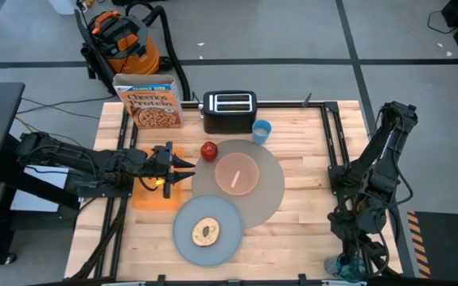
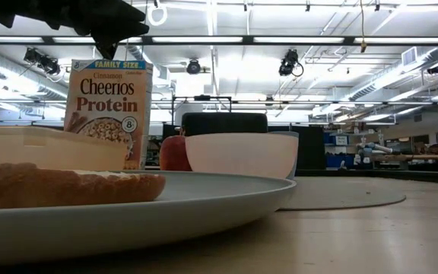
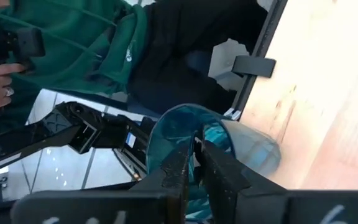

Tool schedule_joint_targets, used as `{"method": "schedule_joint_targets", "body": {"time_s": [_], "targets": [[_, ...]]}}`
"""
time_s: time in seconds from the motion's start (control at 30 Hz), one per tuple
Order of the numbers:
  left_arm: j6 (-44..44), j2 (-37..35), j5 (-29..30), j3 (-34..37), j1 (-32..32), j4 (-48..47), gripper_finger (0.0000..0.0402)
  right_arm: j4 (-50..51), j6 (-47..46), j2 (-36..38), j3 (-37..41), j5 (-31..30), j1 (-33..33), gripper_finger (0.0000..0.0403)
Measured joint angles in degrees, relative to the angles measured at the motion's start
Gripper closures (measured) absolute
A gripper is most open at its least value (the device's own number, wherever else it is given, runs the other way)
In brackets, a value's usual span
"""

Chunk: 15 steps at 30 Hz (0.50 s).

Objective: Arrange a breakfast setting
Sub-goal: Put the black spoon on the gray table mat to the right side of the orange bowl

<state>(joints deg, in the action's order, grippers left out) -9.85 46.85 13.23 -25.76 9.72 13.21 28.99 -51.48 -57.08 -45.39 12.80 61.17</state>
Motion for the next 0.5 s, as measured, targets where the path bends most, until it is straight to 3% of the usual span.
{"method": "schedule_joint_targets", "body": {"time_s": [0.27,0.5], "targets": [[0.0,0.0,0.0,0.0,0.0,0.0,0.0273,-0.7,-0.2,0.0,-0.1,1.1,0.0,0.0386],[0.0,0.0,0.0,0.0,0.0,0.0,0.0273,-2.8,-0.1,0.0,-0.1,0.8,1.3,0.0387]]}}
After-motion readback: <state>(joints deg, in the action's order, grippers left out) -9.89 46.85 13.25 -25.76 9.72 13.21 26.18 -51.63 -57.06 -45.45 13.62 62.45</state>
